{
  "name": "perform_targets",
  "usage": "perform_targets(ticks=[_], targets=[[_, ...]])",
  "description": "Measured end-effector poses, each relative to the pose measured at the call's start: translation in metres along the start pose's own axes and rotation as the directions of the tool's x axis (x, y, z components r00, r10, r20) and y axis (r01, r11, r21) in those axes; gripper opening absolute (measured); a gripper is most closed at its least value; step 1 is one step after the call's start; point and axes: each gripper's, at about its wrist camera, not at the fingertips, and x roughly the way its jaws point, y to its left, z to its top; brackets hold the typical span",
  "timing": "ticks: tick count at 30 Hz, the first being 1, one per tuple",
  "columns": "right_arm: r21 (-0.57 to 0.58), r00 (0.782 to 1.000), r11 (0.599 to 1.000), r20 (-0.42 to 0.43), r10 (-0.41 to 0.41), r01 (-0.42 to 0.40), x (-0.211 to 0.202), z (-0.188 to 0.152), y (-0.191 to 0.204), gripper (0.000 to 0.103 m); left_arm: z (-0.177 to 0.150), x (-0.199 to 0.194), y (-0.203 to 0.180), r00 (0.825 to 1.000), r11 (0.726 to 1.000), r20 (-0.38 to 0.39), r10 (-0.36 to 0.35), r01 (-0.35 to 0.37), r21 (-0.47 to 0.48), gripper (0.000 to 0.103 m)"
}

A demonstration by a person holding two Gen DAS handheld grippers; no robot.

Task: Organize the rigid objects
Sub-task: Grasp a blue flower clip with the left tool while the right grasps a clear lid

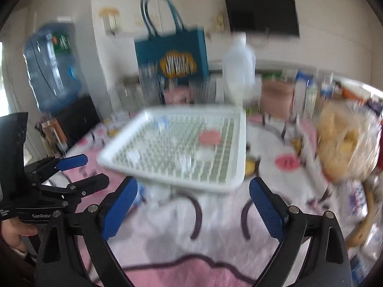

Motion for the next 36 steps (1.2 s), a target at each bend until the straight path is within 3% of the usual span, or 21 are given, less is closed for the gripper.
perform_targets(ticks=[6,8,13,15,17,18,27,36], targets=[[-0.031,0.993,0.999,-0.107,-0.048,0.045,0.040,-0.015,0.001,0.095,-0.005,0.028,-0.002,0.998,1.000,-0.064,0.002,-0.003,-0.016,0.071],[-0.046,0.991,0.998,-0.125,-0.056,0.051,0.049,-0.017,0.005,0.095,-0.006,0.031,-0.003,0.998,1.000,-0.065,0.005,-0.006,-0.011,0.071],[-0.094,0.985,0.994,-0.152,-0.077,0.063,0.061,-0.022,0.016,0.095,-0.005,0.038,0.002,0.997,1.000,-0.082,0.006,-0.007,-0.017,0.058],[-0.105,0.985,0.992,-0.156,-0.080,0.064,0.064,-0.021,0.019,0.095,-0.006,0.042,0.003,0.996,1.000,-0.093,0.007,-0.008,-0.018,0.047],[-0.118,0.984,0.991,-0.156,-0.085,0.067,0.066,-0.021,0.022,0.095,-0.008,0.044,0.005,0.995,1.000,-0.101,0.007,-0.009,-0.021,0.025],[-0.123,0.984,0.990,-0.158,-0.088,0.069,0.066,-0.021,0.023,0.095,-0.008,0.043,0.008,0.995,1.000,-0.096,0.012,-0.015,-0.024,0.022],[-0.142,0.983,0.988,-0.166,-0.079,0.055,0.079,-0.015,0.037,0.092,-0.017,0.029,0.037,0.996,0.997,-0.077,0.045,-0.050,-0.056,0.021],[-0.174,0.975,0.984,-0.210,-0.071,0.034,0.111,-0.011,0.059,0.069,-0.019,0.028,0.048,0.995,0.995,-0.071,0.070,-0.075,-0.061,0.021]])
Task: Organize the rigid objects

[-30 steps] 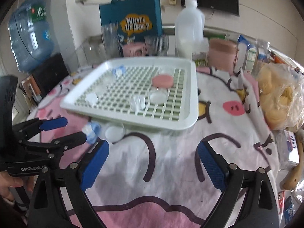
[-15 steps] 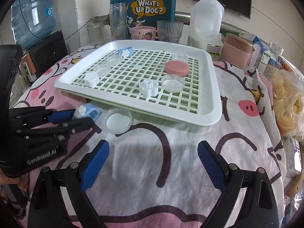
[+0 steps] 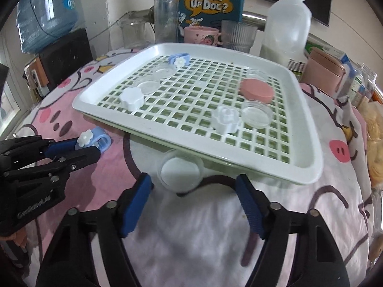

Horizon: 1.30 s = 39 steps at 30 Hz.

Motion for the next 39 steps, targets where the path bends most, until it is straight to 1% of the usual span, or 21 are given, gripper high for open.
perform_targets(ticks=[2,3,5,8,12,15,19,22,24,28,31,35,39], targets=[[0.005,1.000,1.000,0.004,0.012,-0.012,0.001,0.001,0.001,0.057,0.000,0.000,0.000,1.000,1.000,-0.001,-0.004,0.004,-0.004,0.021],[0.004,1.000,1.000,0.003,0.014,-0.014,0.001,0.001,0.001,0.053,0.000,0.000,0.000,1.000,1.000,-0.002,-0.004,0.004,-0.004,0.021],[0.002,1.000,1.000,0.007,0.029,-0.029,0.000,0.001,0.002,0.040,0.000,0.000,0.000,1.000,1.000,-0.002,-0.003,0.003,-0.002,0.021],[0.020,1.000,0.999,0.015,0.026,-0.027,-0.006,-0.003,-0.002,0.039,-0.002,-0.001,-0.002,1.000,1.000,-0.006,-0.003,0.003,0.007,0.021],[0.039,1.000,0.999,0.010,0.017,-0.018,-0.020,-0.018,-0.007,0.039,-0.005,-0.004,-0.006,1.000,1.000,-0.013,-0.028,0.028,0.011,0.021],[0.041,1.000,0.999,0.001,-0.018,0.018,-0.025,-0.030,-0.011,0.039,-0.006,-0.003,-0.010,1.000,0.999,-0.013,-0.015,0.015,0.029,0.021],[0.050,0.999,0.998,0.003,-0.041,0.041,-0.025,-0.030,-0.011,0.039,-0.007,-0.002,-0.012,1.000,0.999,-0.015,-0.005,0.006,0.037,0.021],[0.060,0.998,0.996,0.000,-0.068,0.068,-0.022,-0.027,-0.014,0.039,-0.007,-0.001,-0.019,0.999,0.997,-0.016,0.036,-0.035,0.073,0.021],[0.075,0.997,0.994,0.000,-0.081,0.081,-0.021,-0.025,-0.017,0.039,-0.007,-0.001,-0.021,0.999,0.995,-0.016,0.049,-0.048,0.083,0.022],[0.089,0.998,0.994,-0.004,-0.061,0.061,-0.020,-0.025,-0.020,0.040,-0.007,0.000,-0.021,0.998,0.994,-0.015,0.059,-0.057,0.091,0.022],[0.092,0.998,0.994,-0.004,-0.057,0.057,-0.021,-0.025,-0.021,0.041,-0.008,-0.001,-0.022,0.997,0.993,-0.011,0.079,-0.077,0.093,0.025],[0.104,0.999,0.994,-0.003,-0.044,0.044,-0.020,-0.025,-0.023,0.041,-0.007,0.000,-0.019,0.998,0.994,-0.014,0.069,-0.067,0.083,0.026],[0.105,0.999,0.994,-0.002,-0.043,0.043,-0.020,-0.025,-0.022,0.041,-0.008,0.000,-0.021,0.995,0.991,-0.009,0.096,-0.095,0.090,0.029]])
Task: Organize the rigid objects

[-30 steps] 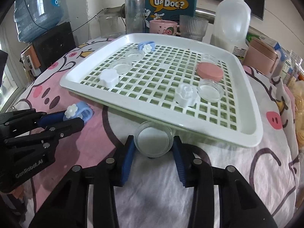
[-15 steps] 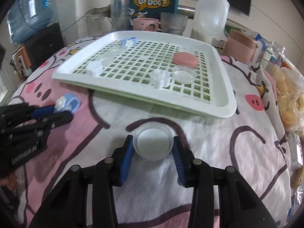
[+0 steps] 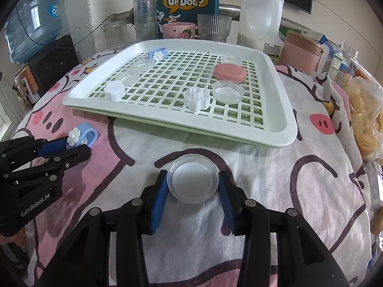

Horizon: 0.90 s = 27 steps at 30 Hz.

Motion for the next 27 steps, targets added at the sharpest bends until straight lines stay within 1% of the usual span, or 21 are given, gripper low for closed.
perform_targets(ticks=[13,27], targets=[[0.002,1.000,1.000,0.000,0.006,-0.006,0.0003,0.0003,-0.0028,0.041,-0.0004,0.0012,0.0039,1.000,0.999,-0.003,-0.022,0.022,-0.027,0.029],[0.001,1.000,1.000,0.001,0.005,-0.005,0.0006,0.0001,-0.0010,0.041,-0.0004,0.0015,0.0047,1.000,0.999,-0.003,-0.022,0.022,-0.026,0.029]])
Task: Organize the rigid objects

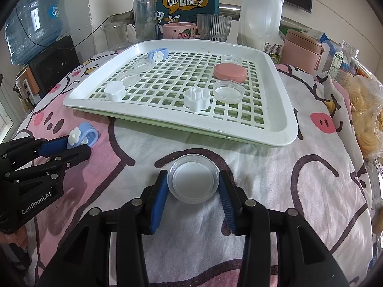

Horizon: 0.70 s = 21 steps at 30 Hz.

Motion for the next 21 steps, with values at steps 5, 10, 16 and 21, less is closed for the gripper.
perform_targets(ticks=[5,10,16,21], targets=[[-0.002,1.000,1.000,0.000,-0.001,0.001,0.000,0.000,0.000,0.041,0.000,0.000,0.000,1.000,1.000,0.000,-0.001,0.001,-0.001,0.029],[-0.002,1.000,1.000,0.001,-0.001,0.001,0.000,0.000,0.000,0.041,0.000,0.000,0.000,1.000,1.000,0.000,0.002,-0.002,0.002,0.029],[0.001,1.000,1.000,0.001,0.006,-0.006,0.000,0.000,0.001,0.042,0.000,0.000,-0.001,1.000,1.000,-0.001,0.024,-0.024,0.003,0.036],[0.001,1.000,1.000,0.001,0.007,-0.007,0.000,0.000,0.001,0.042,0.001,0.007,0.016,0.995,0.992,-0.041,0.089,-0.093,-0.090,0.089]])
